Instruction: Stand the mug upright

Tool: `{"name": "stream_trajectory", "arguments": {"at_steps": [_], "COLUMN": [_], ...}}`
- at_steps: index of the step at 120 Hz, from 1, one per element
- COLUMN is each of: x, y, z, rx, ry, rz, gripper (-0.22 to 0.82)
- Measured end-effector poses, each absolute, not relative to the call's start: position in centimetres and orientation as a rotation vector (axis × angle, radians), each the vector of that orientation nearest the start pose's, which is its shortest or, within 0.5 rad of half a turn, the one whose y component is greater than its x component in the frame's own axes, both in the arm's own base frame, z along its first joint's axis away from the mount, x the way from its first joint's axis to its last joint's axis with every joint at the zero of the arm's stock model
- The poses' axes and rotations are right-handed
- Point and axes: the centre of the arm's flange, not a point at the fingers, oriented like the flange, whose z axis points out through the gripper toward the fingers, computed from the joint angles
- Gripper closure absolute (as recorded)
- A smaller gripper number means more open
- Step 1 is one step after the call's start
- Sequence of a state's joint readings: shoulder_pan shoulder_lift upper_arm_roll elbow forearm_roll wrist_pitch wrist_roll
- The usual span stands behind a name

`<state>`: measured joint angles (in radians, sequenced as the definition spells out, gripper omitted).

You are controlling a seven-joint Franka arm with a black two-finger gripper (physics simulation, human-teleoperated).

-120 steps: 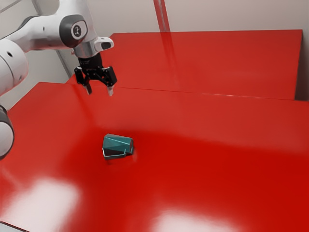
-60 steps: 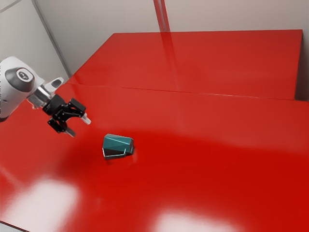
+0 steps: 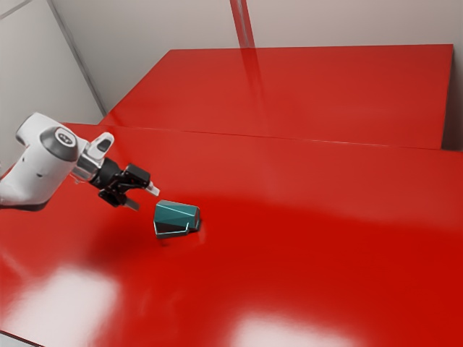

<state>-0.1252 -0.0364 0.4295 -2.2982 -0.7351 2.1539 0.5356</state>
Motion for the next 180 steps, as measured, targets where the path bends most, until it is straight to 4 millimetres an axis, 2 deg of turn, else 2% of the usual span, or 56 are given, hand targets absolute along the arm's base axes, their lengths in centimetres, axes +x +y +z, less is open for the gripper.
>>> {"name": "stream_trajectory", "arguments": {"at_steps": [37, 76, 121, 180], "x": [49.2, 48.4, 48.4, 48.9], "y": [12.7, 12.5, 11.7, 10.9], "z": [32.4, 30.4, 28.7, 27.6], "rx": [2.452, 2.368, 2.323, 2.322], "ry": [0.306, 0.287, 0.242, 0.183], "rz": [0.289, 0.349, 0.362, 0.375], "gripper": [0.00, 0.00, 0.00, 0.01]}}
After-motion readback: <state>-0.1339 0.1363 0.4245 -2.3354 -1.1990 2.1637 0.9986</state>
